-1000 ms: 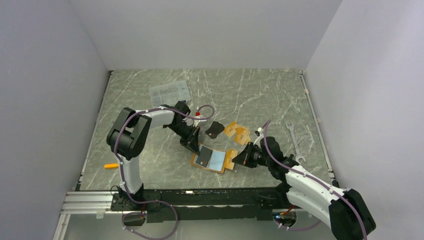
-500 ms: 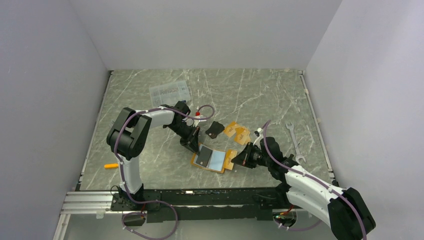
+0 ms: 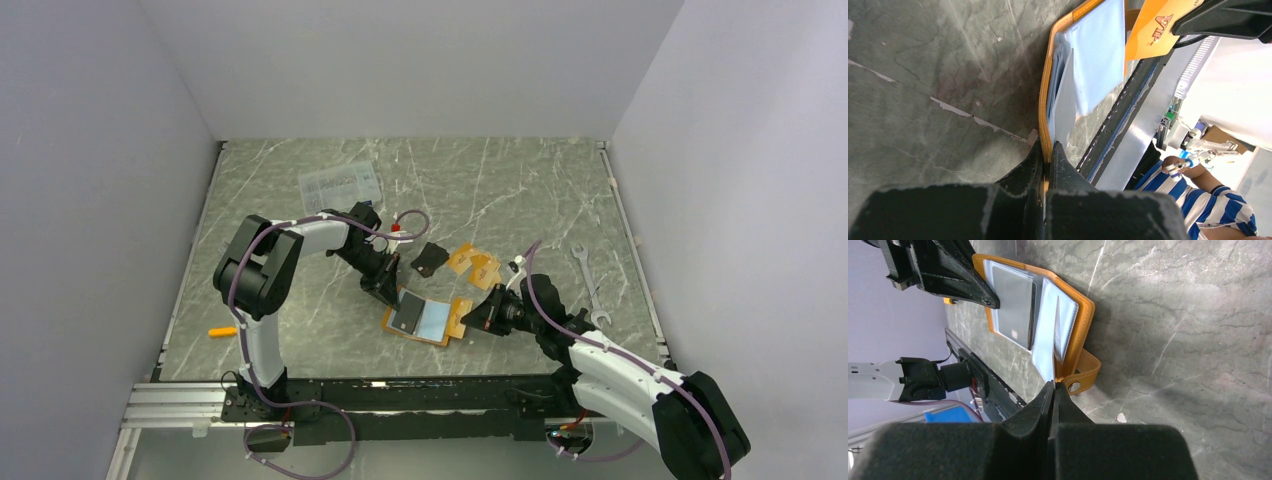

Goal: Put the credit cards into the card holder
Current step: Turn over the card holder at the center of the board.

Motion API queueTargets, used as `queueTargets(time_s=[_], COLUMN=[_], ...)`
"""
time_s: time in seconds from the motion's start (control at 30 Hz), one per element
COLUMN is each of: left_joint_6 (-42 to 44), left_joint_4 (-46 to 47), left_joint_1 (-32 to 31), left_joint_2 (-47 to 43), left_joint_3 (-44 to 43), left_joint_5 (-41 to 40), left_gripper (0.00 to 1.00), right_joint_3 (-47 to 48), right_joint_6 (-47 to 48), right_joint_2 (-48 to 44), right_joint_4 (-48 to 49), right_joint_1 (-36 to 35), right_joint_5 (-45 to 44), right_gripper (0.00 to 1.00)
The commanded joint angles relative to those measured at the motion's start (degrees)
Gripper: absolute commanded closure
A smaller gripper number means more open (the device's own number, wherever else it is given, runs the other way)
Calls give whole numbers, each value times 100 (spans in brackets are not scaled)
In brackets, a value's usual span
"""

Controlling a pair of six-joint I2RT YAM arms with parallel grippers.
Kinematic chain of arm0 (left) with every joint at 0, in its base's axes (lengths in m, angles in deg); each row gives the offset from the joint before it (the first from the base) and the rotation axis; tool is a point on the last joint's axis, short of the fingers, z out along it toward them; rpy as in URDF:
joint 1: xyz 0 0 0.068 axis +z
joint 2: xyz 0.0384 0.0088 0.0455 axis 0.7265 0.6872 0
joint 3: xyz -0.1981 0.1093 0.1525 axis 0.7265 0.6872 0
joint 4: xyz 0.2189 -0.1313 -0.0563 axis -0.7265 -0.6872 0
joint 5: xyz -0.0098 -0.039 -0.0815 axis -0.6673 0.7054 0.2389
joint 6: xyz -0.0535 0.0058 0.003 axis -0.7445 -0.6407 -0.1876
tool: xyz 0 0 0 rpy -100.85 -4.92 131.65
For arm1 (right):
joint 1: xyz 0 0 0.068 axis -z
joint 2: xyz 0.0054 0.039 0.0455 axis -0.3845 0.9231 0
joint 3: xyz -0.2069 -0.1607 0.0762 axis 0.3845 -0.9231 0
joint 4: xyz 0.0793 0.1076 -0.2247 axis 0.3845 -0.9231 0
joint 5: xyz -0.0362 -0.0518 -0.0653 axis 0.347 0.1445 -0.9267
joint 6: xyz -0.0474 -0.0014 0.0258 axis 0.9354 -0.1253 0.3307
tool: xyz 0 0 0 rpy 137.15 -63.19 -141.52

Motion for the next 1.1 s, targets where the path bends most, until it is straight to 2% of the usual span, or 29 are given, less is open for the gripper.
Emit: queueTargets(time_s=[0.0,1.07], left_joint_6=[158,167], left_joint_4=[201,238], left_joint_1=[-47,-122], left_joint_2=[-86,-228], left_joint_3=[39,64], left_joint_5=[-47,-29], left_gripper=[99,99], right_joint_3=[-47,526], right_joint_6=[-113,-31], right_joint_2=[-11,406], right_joint_4=[482,726], right_joint_1=[-10,-12], right_joint_5=[91,476], right_gripper=[100,100])
